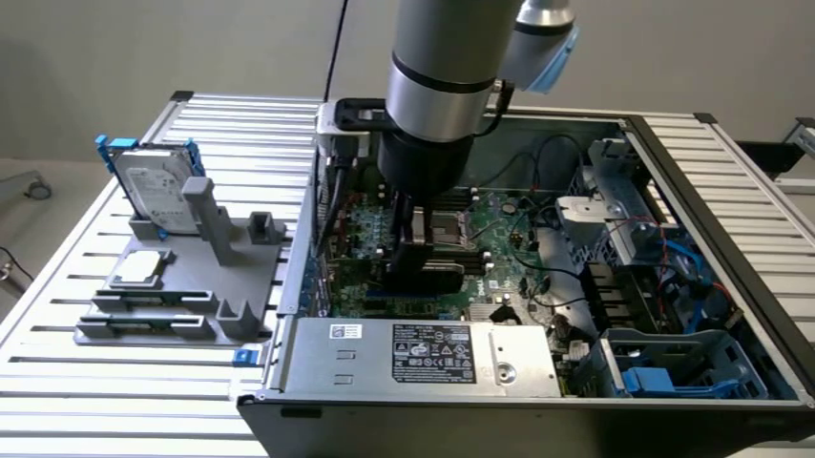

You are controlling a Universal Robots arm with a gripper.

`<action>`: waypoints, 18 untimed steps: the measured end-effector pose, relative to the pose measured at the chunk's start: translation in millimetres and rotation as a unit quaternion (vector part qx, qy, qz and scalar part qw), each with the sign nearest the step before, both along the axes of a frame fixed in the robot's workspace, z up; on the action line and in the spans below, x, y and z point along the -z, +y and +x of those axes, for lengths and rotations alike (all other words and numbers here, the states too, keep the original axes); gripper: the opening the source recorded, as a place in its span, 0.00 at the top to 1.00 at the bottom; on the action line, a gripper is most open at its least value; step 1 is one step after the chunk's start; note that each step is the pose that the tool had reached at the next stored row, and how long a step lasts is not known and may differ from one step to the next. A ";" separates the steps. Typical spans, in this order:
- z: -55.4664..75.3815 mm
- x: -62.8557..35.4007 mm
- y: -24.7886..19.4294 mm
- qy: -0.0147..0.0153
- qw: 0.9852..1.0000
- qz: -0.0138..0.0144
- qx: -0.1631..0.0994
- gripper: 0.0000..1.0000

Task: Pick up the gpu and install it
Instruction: 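Insert the gpu into the slot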

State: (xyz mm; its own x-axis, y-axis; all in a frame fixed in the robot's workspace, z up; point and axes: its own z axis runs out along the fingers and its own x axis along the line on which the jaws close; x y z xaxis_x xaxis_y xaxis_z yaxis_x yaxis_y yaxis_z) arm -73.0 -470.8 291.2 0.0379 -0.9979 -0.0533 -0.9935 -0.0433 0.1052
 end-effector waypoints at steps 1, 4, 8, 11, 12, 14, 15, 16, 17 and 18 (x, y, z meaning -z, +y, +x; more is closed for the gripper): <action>0.0 -3.7 0.2 0.000 1.000 0.000 0.000 0.42; 0.0 -8.4 0.9 0.000 1.000 0.000 0.000 0.45; 0.0 -8.7 3.3 0.000 1.000 0.000 0.000 0.63; -0.1 -8.6 3.6 0.000 1.000 0.000 0.000 0.75; 0.0 -8.4 3.6 0.000 1.000 0.000 0.000 0.81; 0.0 -6.9 3.7 0.000 1.000 0.000 0.000 0.87; 0.0 -5.2 3.7 0.000 1.000 0.000 0.000 0.89; 0.0 -3.3 3.8 0.000 1.000 0.000 0.000 0.89; 0.0 -1.6 3.9 0.000 1.000 0.000 0.000 0.89; 0.0 0.3 4.1 0.000 1.000 -0.001 0.000 0.89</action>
